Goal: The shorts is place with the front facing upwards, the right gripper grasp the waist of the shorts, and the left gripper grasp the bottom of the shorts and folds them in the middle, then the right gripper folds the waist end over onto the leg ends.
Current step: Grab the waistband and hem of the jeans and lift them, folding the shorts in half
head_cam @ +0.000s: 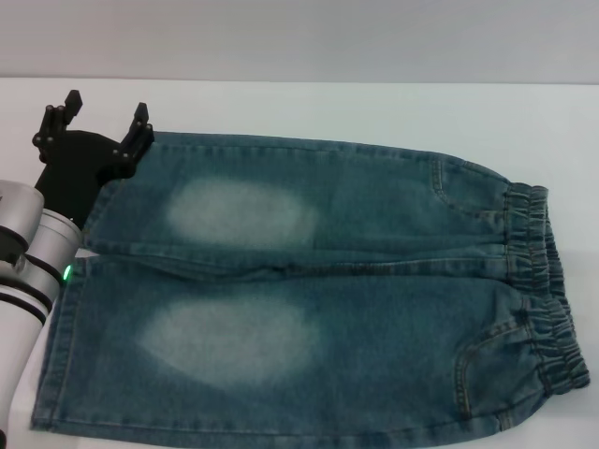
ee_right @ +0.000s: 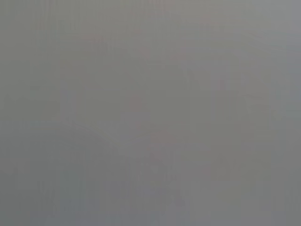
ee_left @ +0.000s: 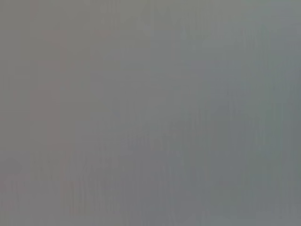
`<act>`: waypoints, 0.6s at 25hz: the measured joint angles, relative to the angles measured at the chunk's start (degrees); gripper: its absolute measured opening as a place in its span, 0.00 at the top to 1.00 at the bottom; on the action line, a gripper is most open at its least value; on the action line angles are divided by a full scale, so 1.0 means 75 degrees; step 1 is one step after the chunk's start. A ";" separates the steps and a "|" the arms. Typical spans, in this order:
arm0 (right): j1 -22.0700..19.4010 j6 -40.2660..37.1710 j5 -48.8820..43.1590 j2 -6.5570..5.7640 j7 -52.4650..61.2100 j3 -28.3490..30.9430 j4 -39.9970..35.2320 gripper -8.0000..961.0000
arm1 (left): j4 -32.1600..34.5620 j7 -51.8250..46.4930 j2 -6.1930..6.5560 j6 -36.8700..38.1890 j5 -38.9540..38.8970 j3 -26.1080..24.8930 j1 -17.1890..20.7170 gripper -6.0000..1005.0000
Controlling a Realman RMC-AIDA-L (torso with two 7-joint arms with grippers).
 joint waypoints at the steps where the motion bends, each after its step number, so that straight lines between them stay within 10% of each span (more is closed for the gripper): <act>1: -0.0023 -0.0019 0.0000 0.0000 0.0001 0.0001 0.0029 0.18 | -0.0003 0.0000 0.0001 -0.0020 -0.0001 0.0000 0.0002 0.15; 11: -0.0178 -0.0108 0.0000 -0.0022 0.0000 0.0003 0.0206 0.18 | -0.0209 -0.0001 0.0010 -0.0175 0.0000 0.0028 0.0035 0.16; 15: -0.0406 0.0442 0.0005 -0.0334 -0.0006 0.0011 0.1155 0.18 | -0.1087 0.0057 0.0166 -0.1158 0.0005 0.0035 0.0004 0.16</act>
